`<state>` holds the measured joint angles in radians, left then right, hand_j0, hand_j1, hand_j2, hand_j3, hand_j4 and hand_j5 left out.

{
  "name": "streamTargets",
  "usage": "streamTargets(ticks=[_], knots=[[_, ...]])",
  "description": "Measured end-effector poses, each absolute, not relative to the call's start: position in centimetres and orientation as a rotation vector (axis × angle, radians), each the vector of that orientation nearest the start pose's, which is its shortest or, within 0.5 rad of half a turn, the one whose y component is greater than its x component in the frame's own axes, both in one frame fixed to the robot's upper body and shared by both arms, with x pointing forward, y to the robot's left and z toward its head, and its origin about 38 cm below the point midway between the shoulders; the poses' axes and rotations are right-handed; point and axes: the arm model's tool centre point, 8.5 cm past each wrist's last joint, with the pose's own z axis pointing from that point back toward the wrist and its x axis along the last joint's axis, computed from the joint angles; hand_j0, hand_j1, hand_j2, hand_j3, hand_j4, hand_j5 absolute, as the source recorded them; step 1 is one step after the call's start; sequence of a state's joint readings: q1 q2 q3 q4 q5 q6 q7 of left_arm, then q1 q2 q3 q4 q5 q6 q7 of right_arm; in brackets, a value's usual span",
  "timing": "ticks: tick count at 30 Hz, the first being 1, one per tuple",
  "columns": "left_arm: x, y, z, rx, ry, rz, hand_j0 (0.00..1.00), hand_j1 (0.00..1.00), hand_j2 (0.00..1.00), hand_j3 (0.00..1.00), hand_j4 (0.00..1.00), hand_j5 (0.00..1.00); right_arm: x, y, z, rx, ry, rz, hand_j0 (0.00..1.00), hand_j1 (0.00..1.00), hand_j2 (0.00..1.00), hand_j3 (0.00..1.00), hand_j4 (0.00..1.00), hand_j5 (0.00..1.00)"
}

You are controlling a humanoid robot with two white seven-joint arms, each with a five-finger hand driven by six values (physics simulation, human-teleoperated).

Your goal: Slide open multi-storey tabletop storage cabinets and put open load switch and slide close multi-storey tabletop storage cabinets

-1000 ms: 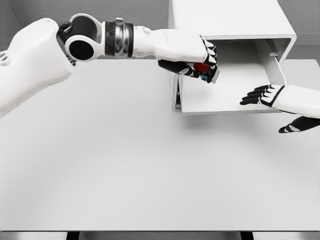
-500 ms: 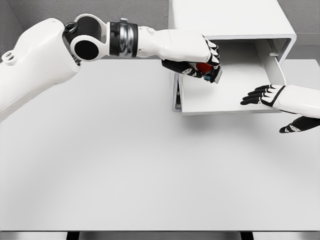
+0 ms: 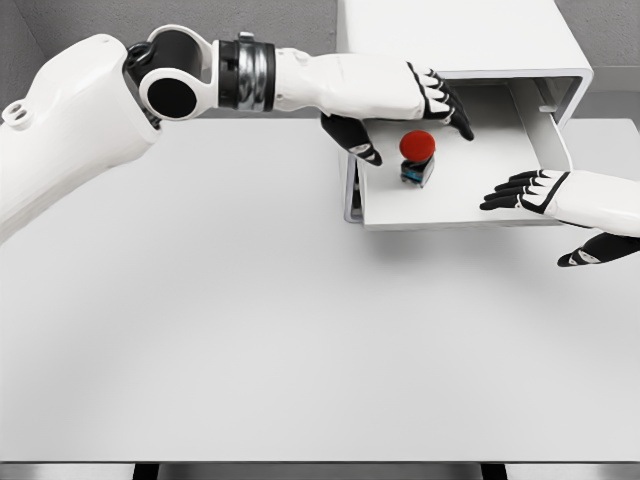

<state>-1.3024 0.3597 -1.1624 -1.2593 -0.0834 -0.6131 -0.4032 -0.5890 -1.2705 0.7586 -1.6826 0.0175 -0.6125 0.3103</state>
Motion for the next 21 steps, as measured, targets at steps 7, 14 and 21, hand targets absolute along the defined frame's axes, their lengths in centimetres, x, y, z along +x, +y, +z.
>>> streamTargets(ticks=[7,14,21], knots=[[41.7,5.2,36.8,0.132,2.132,2.344,1.0,1.0,1.0,1.0,1.0,1.0,36.1,-36.6,26.8,-0.278,-1.504,1.954,1.0,1.0,1.0,1.0,1.0,1.0],[39.1,19.8,29.2,0.179,2.484,2.476,1.0,1.0,1.0,1.0,1.0,1.0,36.2,-36.5,26.9,-0.275,-1.518,1.942,1.0,1.0,1.0,1.0,1.0,1.0],[38.2,27.8,28.8,-0.057,2.654,2.524,1.0,1.0,1.0,1.0,1.0,1.0,36.6,-35.2,26.8,-0.237,-1.604,1.883,1.0,1.0,1.0,1.0,1.0,1.0]])
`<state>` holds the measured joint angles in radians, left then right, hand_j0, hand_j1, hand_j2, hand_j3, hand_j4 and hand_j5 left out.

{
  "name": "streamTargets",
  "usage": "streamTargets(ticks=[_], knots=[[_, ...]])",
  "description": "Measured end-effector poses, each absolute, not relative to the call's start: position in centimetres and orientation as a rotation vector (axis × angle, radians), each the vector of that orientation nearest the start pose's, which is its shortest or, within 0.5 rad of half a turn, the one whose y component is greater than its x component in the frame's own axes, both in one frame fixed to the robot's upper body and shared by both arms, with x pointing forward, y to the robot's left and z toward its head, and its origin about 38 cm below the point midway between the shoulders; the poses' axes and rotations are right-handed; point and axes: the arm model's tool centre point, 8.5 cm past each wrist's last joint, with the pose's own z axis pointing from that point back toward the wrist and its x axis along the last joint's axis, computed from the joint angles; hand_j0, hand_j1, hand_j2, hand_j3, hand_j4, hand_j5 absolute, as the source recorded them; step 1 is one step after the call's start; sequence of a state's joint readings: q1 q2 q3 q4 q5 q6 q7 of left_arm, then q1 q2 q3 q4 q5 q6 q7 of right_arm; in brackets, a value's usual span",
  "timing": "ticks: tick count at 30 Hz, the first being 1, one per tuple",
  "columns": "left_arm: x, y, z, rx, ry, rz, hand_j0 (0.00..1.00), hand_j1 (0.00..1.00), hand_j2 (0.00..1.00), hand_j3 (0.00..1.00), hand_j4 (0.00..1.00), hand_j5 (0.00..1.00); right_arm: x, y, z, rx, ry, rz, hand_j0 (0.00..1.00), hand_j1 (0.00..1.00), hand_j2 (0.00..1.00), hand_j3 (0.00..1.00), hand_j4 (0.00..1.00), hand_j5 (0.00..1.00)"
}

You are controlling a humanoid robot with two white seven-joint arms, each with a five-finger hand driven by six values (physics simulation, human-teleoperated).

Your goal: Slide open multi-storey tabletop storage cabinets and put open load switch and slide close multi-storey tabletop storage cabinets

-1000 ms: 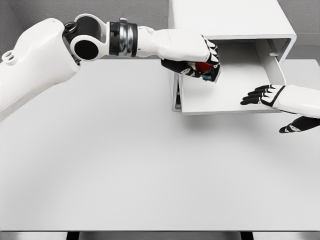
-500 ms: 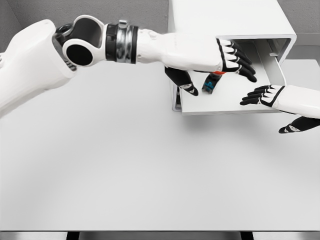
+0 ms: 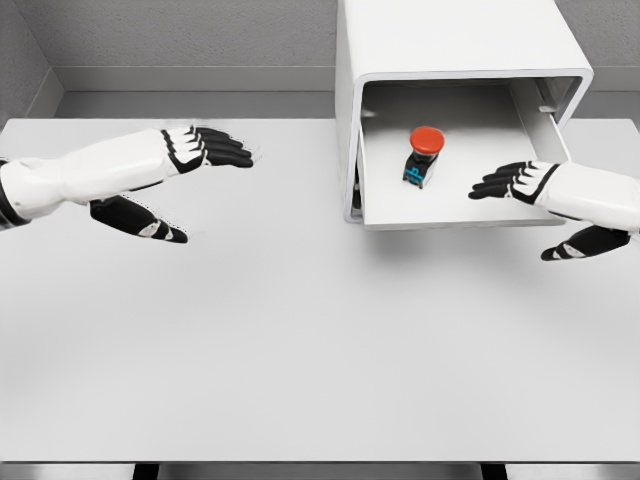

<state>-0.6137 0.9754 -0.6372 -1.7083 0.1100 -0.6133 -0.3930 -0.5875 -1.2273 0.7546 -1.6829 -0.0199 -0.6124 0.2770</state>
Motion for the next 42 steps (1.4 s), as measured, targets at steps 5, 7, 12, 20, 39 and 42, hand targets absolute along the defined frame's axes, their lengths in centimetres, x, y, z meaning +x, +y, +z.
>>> streamTargets(ticks=[5,7,12,20,39,42], knots=[[37.8,29.5,25.7,0.015,-1.813,-1.758,1.0,1.0,1.0,1.0,1.0,1.0,37.0,-34.5,26.7,-0.223,-1.639,1.867,1.0,1.0,1.0,1.0,1.0,1.0],[37.7,29.9,24.7,0.006,-1.789,-1.743,1.0,1.0,1.0,1.0,1.0,1.0,37.1,-34.5,26.9,-0.23,-1.646,1.859,1.0,1.0,1.0,1.0,1.0,1.0],[37.0,30.6,22.0,-0.032,-1.727,-1.709,1.0,1.0,1.0,1.0,1.0,1.0,37.5,-34.9,27.1,-0.247,-1.642,1.853,1.0,1.0,1.0,1.0,1.0,1.0],[36.9,30.4,21.0,-0.051,-1.707,-1.707,1.0,1.0,1.0,1.0,1.0,1.0,38.0,-34.9,26.9,-0.252,-1.642,1.845,1.0,1.0,1.0,1.0,1.0,1.0],[36.9,31.0,20.3,-0.052,-1.68,-1.7,1.0,1.0,1.0,1.0,1.0,1.0,38.7,-35.3,25.6,-0.232,-1.6,1.837,0.86,0.86,0.86,0.86,0.86,0.86],[37.0,31.1,20.5,-0.044,-1.682,-1.698,1.0,1.0,1.0,1.0,1.0,1.0,38.9,-35.3,25.5,-0.232,-1.601,1.83,0.86,0.86,0.86,0.86,0.86,0.86]])
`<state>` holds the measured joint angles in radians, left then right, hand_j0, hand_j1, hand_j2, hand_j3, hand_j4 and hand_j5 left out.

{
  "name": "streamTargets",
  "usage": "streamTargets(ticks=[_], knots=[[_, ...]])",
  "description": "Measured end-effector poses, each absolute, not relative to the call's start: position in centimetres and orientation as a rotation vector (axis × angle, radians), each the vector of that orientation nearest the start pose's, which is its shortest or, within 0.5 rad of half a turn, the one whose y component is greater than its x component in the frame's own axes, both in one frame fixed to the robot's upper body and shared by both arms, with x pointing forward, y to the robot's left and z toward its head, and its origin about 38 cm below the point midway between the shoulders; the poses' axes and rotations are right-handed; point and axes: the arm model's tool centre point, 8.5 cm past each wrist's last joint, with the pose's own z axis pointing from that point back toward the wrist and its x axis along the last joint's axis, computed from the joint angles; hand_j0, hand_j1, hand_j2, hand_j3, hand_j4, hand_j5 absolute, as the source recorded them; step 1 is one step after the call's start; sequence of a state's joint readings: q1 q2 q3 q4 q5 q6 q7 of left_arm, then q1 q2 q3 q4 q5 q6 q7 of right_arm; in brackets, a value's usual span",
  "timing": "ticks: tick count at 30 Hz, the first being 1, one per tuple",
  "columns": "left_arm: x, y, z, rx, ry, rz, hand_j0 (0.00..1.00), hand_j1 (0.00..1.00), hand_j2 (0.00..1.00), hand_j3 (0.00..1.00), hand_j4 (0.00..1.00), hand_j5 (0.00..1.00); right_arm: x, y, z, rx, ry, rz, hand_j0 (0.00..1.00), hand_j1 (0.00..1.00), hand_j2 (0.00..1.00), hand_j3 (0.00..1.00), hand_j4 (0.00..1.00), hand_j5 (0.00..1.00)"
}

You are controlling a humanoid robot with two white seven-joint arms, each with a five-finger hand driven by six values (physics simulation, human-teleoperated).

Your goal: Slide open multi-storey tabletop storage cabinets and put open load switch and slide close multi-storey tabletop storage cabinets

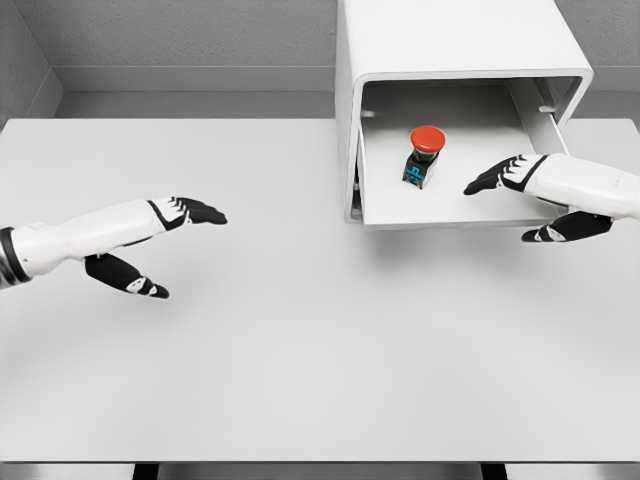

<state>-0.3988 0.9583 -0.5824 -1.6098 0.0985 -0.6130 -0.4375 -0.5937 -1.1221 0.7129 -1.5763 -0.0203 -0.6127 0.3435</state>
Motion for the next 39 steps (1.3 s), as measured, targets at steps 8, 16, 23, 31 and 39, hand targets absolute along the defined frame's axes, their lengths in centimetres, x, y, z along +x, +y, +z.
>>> streamTargets(ticks=[8,16,23,31,39], knots=[[37.2,31.5,20.4,-0.034,-1.676,-1.692,1.0,1.0,1.0,1.0,1.0,1.0,39.3,-35.4,25.7,-0.242,-1.607,1.821,0.86,0.86,0.86,0.86,0.86,0.86],[37.2,31.6,20.3,-0.031,-1.672,-1.689,1.0,1.0,1.0,1.0,1.0,1.0,39.8,-35.1,25.7,-0.245,-1.622,1.812,0.86,0.86,0.86,0.86,0.86,0.86],[37.3,31.7,20.3,-0.03,-1.67,-1.686,1.0,1.0,1.0,1.0,1.0,1.0,40.1,-34.5,25.8,-0.235,-1.628,1.822,0.86,0.86,0.86,0.86,0.86,0.86],[37.3,31.7,20.3,-0.03,-1.67,-1.686,1.0,1.0,1.0,1.0,1.0,1.0,40.6,-34.3,26.0,-0.235,-1.634,1.819,0.86,0.86,0.86,0.86,0.86,0.86],[37.3,31.7,20.3,-0.03,-1.67,-1.687,1.0,1.0,1.0,1.0,1.0,1.0,41.0,-34.1,26.1,-0.235,-1.641,1.817,0.86,0.86,0.86,0.86,0.86,0.86]])
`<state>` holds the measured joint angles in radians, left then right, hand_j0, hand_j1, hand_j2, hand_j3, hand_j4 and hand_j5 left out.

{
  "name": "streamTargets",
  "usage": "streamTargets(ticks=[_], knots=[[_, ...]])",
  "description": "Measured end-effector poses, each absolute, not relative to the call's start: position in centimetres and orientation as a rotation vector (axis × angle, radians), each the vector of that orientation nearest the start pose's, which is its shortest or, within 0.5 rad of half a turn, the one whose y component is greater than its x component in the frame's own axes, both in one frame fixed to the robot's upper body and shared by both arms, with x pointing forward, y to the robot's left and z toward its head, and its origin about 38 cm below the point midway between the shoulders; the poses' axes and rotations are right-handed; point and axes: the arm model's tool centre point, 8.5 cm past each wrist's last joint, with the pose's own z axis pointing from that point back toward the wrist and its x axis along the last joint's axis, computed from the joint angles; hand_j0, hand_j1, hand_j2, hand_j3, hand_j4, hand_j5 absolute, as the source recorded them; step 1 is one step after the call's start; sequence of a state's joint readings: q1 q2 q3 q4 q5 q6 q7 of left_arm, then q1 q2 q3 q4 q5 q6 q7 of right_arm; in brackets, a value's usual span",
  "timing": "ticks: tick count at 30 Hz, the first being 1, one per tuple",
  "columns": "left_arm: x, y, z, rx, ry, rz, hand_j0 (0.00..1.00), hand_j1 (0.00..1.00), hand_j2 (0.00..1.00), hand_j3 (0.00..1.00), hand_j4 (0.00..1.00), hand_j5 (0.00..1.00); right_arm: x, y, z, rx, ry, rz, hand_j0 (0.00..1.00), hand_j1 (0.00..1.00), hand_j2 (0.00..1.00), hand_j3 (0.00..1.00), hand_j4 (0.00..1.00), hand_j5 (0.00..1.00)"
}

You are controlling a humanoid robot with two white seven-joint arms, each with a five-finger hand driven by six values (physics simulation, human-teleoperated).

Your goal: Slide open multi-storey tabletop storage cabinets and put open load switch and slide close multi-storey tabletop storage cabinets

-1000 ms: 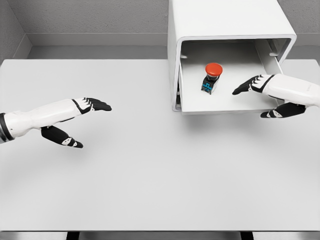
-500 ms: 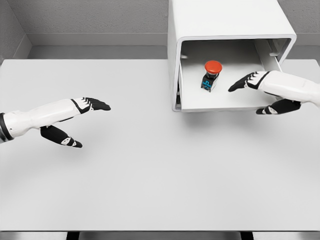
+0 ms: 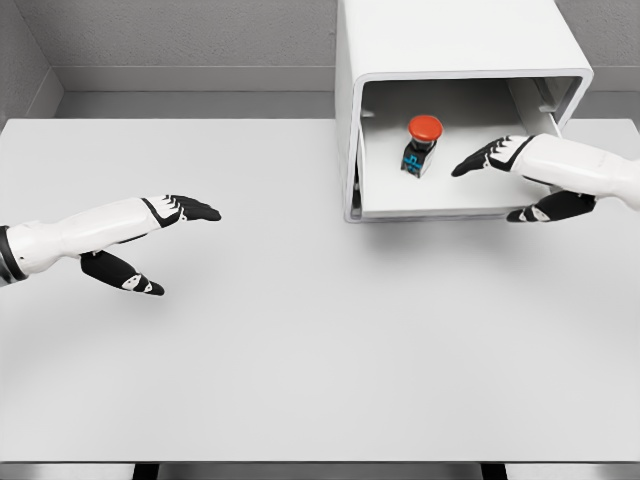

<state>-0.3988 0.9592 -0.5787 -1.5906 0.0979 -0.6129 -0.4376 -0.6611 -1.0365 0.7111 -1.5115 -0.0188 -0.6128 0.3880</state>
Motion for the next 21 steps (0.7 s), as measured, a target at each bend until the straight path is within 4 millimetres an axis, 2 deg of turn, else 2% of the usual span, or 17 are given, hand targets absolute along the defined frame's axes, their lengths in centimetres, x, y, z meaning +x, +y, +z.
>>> streamTargets(ticks=[21], knots=[[37.3,31.7,20.3,-0.029,-1.669,-1.687,1.0,1.0,1.0,1.0,1.0,1.0,42.7,-33.8,26.3,-0.244,-1.65,1.793,0.86,0.86,0.86,0.86,0.86,0.86]])
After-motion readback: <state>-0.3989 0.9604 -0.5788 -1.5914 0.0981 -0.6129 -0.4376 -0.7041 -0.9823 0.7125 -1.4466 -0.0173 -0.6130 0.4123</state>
